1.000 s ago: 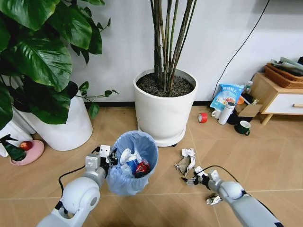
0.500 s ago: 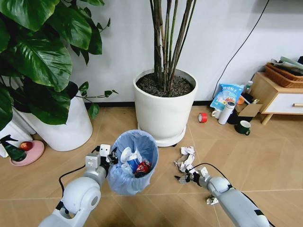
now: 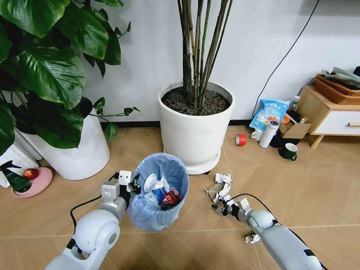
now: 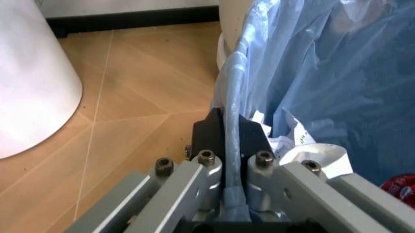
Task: Pick up the trash bin and place the garbage on the floor into it.
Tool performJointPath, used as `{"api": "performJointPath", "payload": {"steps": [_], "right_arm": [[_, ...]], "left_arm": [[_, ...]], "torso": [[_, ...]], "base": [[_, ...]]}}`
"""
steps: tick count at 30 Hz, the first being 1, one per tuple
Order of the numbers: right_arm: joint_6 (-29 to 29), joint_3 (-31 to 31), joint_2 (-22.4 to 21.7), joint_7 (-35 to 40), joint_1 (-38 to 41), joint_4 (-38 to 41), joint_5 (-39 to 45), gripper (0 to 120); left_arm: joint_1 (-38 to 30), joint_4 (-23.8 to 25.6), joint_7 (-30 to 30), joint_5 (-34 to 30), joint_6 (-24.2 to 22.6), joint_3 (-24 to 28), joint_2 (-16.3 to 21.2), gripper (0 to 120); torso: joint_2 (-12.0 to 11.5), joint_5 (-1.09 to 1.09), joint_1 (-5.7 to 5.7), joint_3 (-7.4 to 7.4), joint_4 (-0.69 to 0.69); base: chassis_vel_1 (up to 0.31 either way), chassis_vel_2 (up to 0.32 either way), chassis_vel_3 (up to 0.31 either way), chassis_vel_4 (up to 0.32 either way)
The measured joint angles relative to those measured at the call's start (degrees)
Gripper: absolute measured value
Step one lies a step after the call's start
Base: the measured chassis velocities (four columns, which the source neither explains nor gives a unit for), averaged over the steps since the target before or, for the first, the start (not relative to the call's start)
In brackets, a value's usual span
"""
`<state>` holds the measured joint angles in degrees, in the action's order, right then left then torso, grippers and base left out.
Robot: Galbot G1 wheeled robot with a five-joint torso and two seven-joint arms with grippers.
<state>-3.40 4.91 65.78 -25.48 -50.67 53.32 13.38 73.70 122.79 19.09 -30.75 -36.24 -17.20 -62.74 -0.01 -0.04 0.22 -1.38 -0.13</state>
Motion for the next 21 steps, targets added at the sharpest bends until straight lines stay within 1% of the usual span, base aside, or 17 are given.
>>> {"api": "performJointPath", "payload": {"steps": [2,3,6,7,8,9,15,18,19,21], "right_arm": [[-0.05,0.02,0.32,0.39,0.15,-0.19,0.08,23],[-0.05,0.02,0.32,0.39,0.15,-0.19,0.08,23],[-0.07,0.07,0.53,1.06,0.22,-0.20,0.21,8],[-0.07,0.07,0.53,1.06,0.22,-0.20,0.21,8],[-0.08,0.21,0.52,1.51,0.17,-0.03,0.51,2],[-0.07,0.40,0.49,1.72,0.07,0.15,0.68,0],[-0.08,1.33,-0.21,2.59,-0.82,1.60,1.45,0],[-0.18,3.42,-1.17,4.06,-2.75,5.09,2.71,0],[-0.18,3.42,-1.17,4.06,-2.75,5.09,2.71,0],[-0.20,5.30,-1.88,5.32,-4.39,8.57,3.40,0]], "left_arm": [[-0.15,-0.03,-0.03,-0.09,0.01,-0.01,0.11,0],[-0.15,-0.03,-0.03,-0.09,0.01,-0.01,0.11,0],[-0.25,-0.12,-0.12,-0.14,0.04,-0.02,0.18,0],[-0.25,-0.12,-0.12,-0.14,0.04,-0.02,0.18,0],[-0.33,-0.19,-0.19,-0.15,0.04,-0.01,0.16,0],[-0.37,-0.21,-0.22,-0.15,0.06,0.02,0.11,0],[-0.47,-0.24,-0.42,-0.14,0.10,0.09,-0.01,0],[-0.43,-0.18,-0.55,-0.14,0.14,-0.01,0.00,0],[-0.43,-0.18,-0.55,-0.14,0.14,-0.01,0.00,0],[-0.38,-0.08,-0.64,-0.14,0.15,-0.03,0.10,0]], "torso": [[0.00,-0.01,0.00,0.00,0.00],[0.00,-0.01,0.00,0.00,0.00],[0.00,0.00,0.00,0.00,0.00],[0.00,0.00,0.00,0.00,0.00],[0.00,-0.01,0.00,0.00,0.00],[0.00,0.00,0.00,0.00,0.00],[0.00,0.00,0.00,0.00,0.00],[0.00,0.00,0.00,0.00,0.00],[0.00,0.00,0.00,0.00,0.00],[0.00,0.00,0.00,0.00,0.00]], "base": [[0.000,0.000,0.000,0.000],[0.000,0.000,0.000,0.000],[0.000,0.000,0.000,0.000],[0.000,0.000,0.000,0.000],[0.000,0.000,0.000,0.000],[0.000,0.000,0.000,0.000],[0.000,0.000,0.000,0.000],[0.000,0.000,0.000,0.000],[0.000,0.000,0.000,0.000],[0.000,0.000,0.000,0.000]]}}
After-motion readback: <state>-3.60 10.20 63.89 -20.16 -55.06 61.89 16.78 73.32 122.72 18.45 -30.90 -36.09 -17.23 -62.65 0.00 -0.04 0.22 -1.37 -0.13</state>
